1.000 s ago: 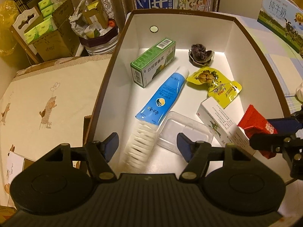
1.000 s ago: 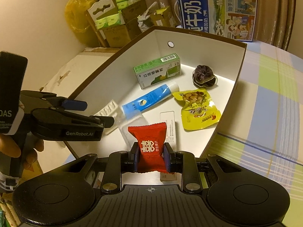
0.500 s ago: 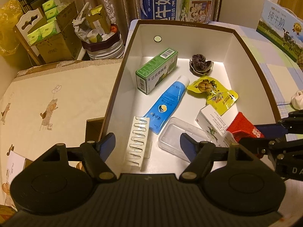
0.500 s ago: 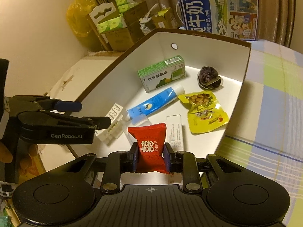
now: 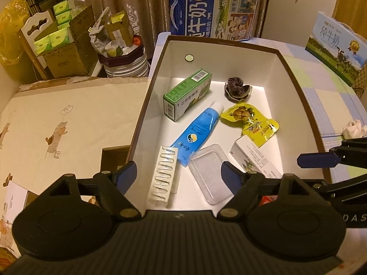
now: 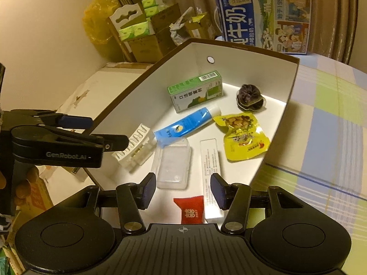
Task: Organize objects
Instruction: 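Withdraw both tools from the box toward the white towel and pill bottle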
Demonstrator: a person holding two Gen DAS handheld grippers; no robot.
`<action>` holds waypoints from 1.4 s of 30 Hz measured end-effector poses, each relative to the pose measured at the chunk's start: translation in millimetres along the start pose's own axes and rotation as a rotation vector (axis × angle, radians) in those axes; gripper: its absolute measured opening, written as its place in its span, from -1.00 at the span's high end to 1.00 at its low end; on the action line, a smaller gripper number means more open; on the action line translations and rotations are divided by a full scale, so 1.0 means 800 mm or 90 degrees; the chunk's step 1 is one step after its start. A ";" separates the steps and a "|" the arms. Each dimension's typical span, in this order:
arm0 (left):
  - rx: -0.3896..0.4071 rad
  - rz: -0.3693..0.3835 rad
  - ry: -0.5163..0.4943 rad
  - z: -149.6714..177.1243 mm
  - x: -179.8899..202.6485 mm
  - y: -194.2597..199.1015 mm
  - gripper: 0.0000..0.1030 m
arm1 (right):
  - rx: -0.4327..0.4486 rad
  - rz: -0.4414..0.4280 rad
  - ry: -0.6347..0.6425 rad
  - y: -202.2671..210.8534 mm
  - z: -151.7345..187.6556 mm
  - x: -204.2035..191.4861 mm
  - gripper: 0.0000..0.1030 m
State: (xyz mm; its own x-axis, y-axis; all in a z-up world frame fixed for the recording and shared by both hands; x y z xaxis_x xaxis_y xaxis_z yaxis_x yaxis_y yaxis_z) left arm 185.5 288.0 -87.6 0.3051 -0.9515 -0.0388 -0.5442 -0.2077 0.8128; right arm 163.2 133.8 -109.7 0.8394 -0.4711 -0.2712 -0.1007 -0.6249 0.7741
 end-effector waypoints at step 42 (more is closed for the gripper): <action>-0.024 0.032 0.007 0.056 0.087 0.071 -0.79 | 0.023 -0.009 -0.054 0.112 0.073 0.033 -0.07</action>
State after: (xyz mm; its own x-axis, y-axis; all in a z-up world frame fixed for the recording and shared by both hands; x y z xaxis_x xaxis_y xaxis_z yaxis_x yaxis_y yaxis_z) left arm 140.7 200.1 -70.6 0.2869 -0.9579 0.0081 -0.5291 -0.1514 0.8349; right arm 144.8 29.2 -81.2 0.7930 -0.5114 -0.3309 -0.1089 -0.6535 0.7490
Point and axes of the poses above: each gripper's, at about its wrist camera, not at the fingertips, and y roughly against the way its jaws point, x to its right, z to its underside, the point moved 8 cm from there along -y, roughly the way its jaws point
